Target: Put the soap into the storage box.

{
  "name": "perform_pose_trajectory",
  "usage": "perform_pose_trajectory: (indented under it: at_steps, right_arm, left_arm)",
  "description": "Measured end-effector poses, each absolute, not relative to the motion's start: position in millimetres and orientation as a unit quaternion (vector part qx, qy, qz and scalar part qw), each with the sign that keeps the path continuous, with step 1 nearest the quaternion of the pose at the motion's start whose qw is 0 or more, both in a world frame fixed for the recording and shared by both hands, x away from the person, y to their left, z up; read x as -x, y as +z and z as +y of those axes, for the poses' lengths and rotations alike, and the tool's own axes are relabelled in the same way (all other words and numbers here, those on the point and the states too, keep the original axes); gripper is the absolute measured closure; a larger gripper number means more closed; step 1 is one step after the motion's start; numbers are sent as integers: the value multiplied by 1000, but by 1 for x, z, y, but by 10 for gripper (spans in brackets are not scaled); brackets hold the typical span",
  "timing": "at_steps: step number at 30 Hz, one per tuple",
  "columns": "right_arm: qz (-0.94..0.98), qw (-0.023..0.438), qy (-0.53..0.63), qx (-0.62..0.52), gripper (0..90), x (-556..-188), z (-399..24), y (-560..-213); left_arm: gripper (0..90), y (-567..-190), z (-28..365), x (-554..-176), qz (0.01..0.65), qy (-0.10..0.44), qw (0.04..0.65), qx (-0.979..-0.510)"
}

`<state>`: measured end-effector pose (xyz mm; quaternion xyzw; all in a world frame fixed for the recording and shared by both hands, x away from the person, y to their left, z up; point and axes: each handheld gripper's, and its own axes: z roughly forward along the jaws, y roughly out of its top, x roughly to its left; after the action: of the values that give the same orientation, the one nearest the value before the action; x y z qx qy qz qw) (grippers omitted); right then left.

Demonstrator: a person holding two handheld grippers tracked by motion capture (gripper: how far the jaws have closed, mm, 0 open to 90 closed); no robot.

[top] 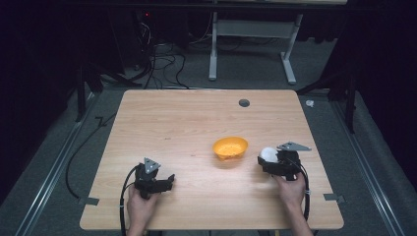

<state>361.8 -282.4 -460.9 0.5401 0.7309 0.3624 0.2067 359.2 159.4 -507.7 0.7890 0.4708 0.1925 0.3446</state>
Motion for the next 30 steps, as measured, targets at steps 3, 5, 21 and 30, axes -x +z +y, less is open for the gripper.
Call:
perform_pose_trajectory:
  at_steps: [3,5,21,30]
  right_arm:
    - [731,211,366,-535,245,-360,-279,-456]
    - [732,210,367,-533,245,-359,-276,-453]
    - [749,210,386,-496,246,-358,-256,-426]
    - [765,205,382,-477,246,-362,-243,-420]
  left_arm:
    - [139,-508,159,-359,471,192,345,-789]
    - [139,-508,159,-359,471,192,345,-789]
    - [139,-508,159,-359,471,192,345,-789]
    - [146,-508,158,-358,460,191,346,-795]
